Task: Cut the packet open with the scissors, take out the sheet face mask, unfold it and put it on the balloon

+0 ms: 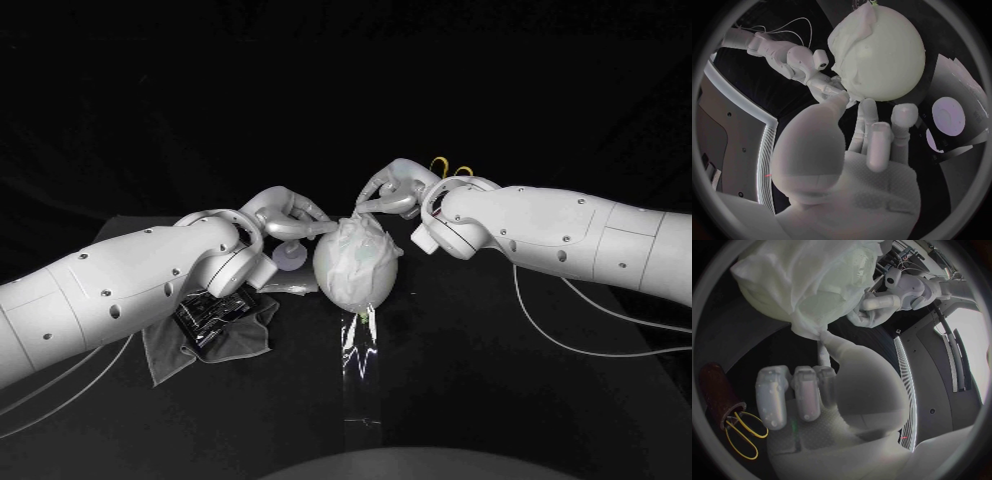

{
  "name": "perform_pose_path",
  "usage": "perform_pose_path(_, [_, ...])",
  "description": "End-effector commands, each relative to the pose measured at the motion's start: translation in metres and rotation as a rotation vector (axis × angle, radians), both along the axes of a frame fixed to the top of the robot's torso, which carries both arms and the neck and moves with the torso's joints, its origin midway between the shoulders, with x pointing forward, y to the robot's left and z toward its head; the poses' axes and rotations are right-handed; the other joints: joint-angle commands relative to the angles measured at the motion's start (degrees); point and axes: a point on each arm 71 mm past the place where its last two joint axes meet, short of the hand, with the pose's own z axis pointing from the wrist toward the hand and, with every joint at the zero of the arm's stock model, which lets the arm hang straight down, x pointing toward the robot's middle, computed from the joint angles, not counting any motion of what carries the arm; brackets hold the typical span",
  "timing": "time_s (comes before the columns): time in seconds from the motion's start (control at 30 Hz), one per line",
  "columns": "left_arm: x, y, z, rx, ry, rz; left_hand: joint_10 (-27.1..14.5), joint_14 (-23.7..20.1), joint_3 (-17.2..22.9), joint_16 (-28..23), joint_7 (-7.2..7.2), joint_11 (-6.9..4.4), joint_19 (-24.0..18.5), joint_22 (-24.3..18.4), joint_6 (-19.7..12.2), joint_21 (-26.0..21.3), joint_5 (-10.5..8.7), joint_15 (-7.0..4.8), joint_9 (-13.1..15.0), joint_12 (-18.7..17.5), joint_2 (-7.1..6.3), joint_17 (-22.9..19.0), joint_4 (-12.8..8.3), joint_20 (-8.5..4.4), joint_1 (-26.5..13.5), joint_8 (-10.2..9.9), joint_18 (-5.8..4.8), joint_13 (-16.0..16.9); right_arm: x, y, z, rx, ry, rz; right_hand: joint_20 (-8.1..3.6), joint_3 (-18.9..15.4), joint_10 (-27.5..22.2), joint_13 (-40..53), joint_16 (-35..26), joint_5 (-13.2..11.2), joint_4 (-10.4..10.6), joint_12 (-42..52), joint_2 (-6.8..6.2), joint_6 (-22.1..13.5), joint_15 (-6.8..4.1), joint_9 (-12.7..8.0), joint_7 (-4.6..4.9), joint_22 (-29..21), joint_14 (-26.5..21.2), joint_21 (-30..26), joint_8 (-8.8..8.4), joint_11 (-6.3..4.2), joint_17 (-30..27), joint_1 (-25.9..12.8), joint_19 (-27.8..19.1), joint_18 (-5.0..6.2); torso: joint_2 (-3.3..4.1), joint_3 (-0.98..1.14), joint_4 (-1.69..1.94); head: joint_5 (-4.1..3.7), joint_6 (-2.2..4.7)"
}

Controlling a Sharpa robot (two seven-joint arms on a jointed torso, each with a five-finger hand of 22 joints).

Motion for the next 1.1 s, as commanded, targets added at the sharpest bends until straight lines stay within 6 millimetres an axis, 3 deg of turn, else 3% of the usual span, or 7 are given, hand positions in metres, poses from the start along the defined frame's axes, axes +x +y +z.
perform_pose_path(0.03, [0.001, -0.001, 0.002, 0.012, -0.027, 0.014, 0.35, 1.02, -0.43, 0.50, 0.11, 0.14, 0.72, 0.71, 0.29, 0.55, 0.07, 0.04, -0.15, 0.47, 0.32, 5.08, -0.19, 0.18, 0.74, -0.19, -1.05, 0.13, -0.001, 0.001, 0.001, -0.005, -0.006, 0.007, -0.18, 0.24, 6.09, 15.09, 0.20, 0.19, 0.08, 0.19, 0.34, 0.35, -0.24, 2.67, -0.17, 15.05, 5.96, 0.26, 0.39, -0.33, 15.05, -0.15, 6.13, -0.81, -0.01, 0.00, 0.00, -0.07, -0.03])
perform_pose_path(0.23, [0.002, -0.004, 0.002, 0.045, -0.042, 0.014, 1.06, 2.48, -0.86, 1.45, 0.14, 0.15, 2.67, 4.12, 0.82, 2.67, 0.07, 0.04, -0.46, 1.97, 0.72, 7.67, -0.52, 0.14, 2.19, -0.22, -1.64, 1.15, -0.001, 0.000, 0.001, -0.002, -0.006, 0.005, -0.18, 0.24, 6.09, 15.09, 0.20, 0.19, 0.08, 0.19, 0.34, 0.35, -0.24, 2.67, -0.17, 15.05, 5.96, 0.26, 0.39, -0.33, 15.05, -0.15, 6.13, -0.81, 0.03, -0.02, 0.03, -0.16, -0.11])
perform_pose_path(0.37, [0.002, -0.006, 0.002, 0.078, -0.055, 0.013, 3.88, 3.48, -1.22, 2.06, -0.25, -0.18, 3.91, 6.42, 2.12, 4.11, 0.08, -0.20, -0.54, 5.71, 0.87, 9.50, -0.92, 0.01, 3.33, 0.26, -2.02, 5.92, -0.001, -0.001, 0.001, 0.000, -0.008, 0.001, -0.18, 0.24, 6.09, 15.09, 0.20, 0.19, 0.08, 0.19, 0.34, 0.35, -0.24, 2.67, -0.17, 15.05, 5.96, 0.26, 0.39, -0.33, 15.05, -0.15, 6.13, -0.81, 0.01, -0.01, 0.07, -0.18, -0.17])
perform_pose_path(0.43, [0.002, -0.007, 0.002, 0.093, -0.061, 0.009, 3.97, 3.58, -1.27, 2.12, -0.27, -0.22, 3.97, 6.53, 2.20, 4.20, 0.07, -0.23, -0.56, 5.87, 0.88, 9.69, -0.93, -0.01, 3.39, 0.28, -2.04, 6.09, -0.001, -0.001, 0.001, 0.000, -0.009, 0.000, -0.17, 0.36, 6.09, 15.09, 0.20, 0.19, 0.02, 0.19, 0.30, 0.30, -0.23, 2.78, -0.17, 15.05, 5.96, 0.26, 0.53, -0.34, 15.05, -0.24, 6.13, -0.81, -0.02, -0.01, 0.09, -0.18, -0.23])
perform_pose_path(0.53, [0.001, -0.009, 0.001, 0.114, -0.066, 0.001, 6.45, 4.72, -1.82, 2.74, -0.68, -0.58, 5.28, 8.92, 3.31, 5.62, 0.07, -0.52, -0.61, 9.03, 0.77, 11.89, -0.97, -0.26, 3.70, 0.74, -2.46, 10.27, -0.001, -0.001, 0.002, 0.001, -0.010, -0.001, -0.17, 0.36, 6.09, 15.09, 0.20, 0.19, 0.02, 0.19, 0.30, 0.30, -0.23, 2.78, -0.17, 15.05, 5.96, 0.26, 0.53, -0.34, 15.05, -0.24, 6.13, -0.81, 0.00, -0.03, 0.06, -0.18, -0.34])
perform_pose_path(0.9, [-0.002, -0.014, 0.001, 0.148, -0.075, -0.021, 7.73, 5.46, -4.79, 3.14, -1.07, -0.91, 6.35, 11.16, 4.18, 7.09, 0.06, -0.85, -1.01, 11.21, 0.10, 13.37, 1.21, -0.63, 1.42, 1.02, -2.84, 12.78, -0.001, -0.002, 0.002, 0.002, -0.010, -0.004, -0.17, 0.36, 6.09, 15.09, 0.20, 0.19, 0.02, 0.19, 0.30, 0.30, -0.23, 2.78, -0.17, 15.05, 5.96, 0.26, 0.53, -0.34, 15.05, -0.24, 6.13, -0.81, 0.02, -0.03, 0.04, -0.29, -0.41])
perform_pose_path(1.1, [-0.003, -0.017, 0.002, 0.158, -0.087, -0.031, 8.65, 5.87, -4.31, 3.34, -1.48, -1.26, 6.79, 12.03, 4.79, 7.57, 0.09, -1.06, -1.01, 12.13, 0.98, 14.24, 0.72, -0.72, 3.07, 1.32, -2.99, 14.18, -0.001, -0.002, 0.002, 0.002, -0.011, -0.006, -0.17, 0.36, 6.09, 15.09, 0.20, 0.19, 0.02, 0.19, 0.30, 0.30, -0.23, 2.78, -0.17, 15.05, 5.96, 0.26, 0.53, -0.34, 15.05, -0.24, 6.13, -0.81, 0.00, -0.03, 0.07, -0.32, -0.47])
